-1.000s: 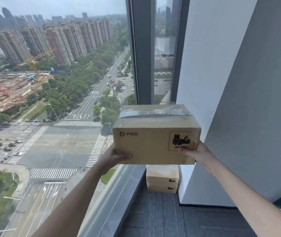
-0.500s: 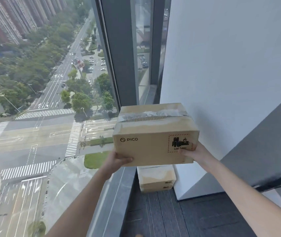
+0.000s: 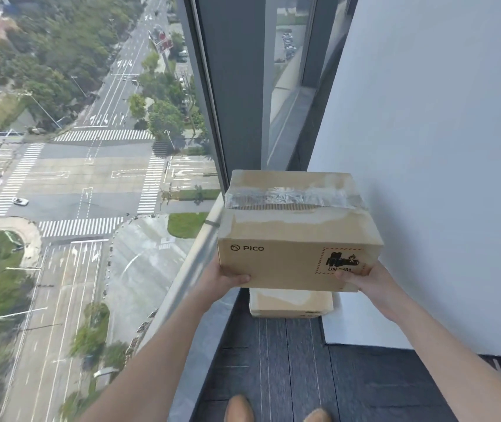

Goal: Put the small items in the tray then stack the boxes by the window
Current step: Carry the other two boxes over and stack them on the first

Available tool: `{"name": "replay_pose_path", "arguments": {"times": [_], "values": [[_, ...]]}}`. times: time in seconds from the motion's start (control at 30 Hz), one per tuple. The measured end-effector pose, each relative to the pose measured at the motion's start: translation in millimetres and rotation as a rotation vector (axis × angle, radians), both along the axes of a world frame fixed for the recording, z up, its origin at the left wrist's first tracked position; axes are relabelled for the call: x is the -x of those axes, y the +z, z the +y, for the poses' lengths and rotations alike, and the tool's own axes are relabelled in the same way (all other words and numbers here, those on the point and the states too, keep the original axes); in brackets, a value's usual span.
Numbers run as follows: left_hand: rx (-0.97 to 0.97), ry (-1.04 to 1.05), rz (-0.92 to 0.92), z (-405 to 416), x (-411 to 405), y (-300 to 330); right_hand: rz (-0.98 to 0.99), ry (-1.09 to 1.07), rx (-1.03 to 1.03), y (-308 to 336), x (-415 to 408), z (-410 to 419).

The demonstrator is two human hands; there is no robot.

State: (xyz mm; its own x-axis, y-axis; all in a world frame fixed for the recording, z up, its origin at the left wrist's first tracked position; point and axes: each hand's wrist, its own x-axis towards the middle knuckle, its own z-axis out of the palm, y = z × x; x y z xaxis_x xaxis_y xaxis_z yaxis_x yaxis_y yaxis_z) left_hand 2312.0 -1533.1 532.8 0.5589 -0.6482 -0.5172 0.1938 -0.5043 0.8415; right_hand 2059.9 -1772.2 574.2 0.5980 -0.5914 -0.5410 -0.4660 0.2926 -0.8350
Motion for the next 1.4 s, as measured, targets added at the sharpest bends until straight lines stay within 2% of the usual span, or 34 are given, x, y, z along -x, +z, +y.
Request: {"name": "replay_pose_path", "arguments": {"times": [0.23,0.43,0.83,1.13,1.27,1.4], "values": [[-0.118,-0.007,-0.039,-7.4,12.5,-135.0,0.078,-0.052,0.035,-149.4,20.1,-6.6],[-0.182,-0.013,-0.030,-9.8,35.3,-202.8,0.115,-0.066,0.004,-233.1,45.4,-5.6],[-0.207,0.029,-0.070,3.1,53.1,-279.8,0.161,-0.032,0.041,-304.5,41.1,-9.3],[-0.206,0.081,-0.095,-3.6,56.5,-315.2,0.170,-0.036,0.045,-332.1,45.0,-12.4],[-0.230,0.062,-0.118,-19.9,52.1,-303.4,0.164,-0.030,0.042,-344.1,42.5,-18.5],[-0.265,0.038,-0.107,-17.4,56.5,-316.9,0.202,-0.046,-0.019,-361.9,47.3,-17.2]]}}
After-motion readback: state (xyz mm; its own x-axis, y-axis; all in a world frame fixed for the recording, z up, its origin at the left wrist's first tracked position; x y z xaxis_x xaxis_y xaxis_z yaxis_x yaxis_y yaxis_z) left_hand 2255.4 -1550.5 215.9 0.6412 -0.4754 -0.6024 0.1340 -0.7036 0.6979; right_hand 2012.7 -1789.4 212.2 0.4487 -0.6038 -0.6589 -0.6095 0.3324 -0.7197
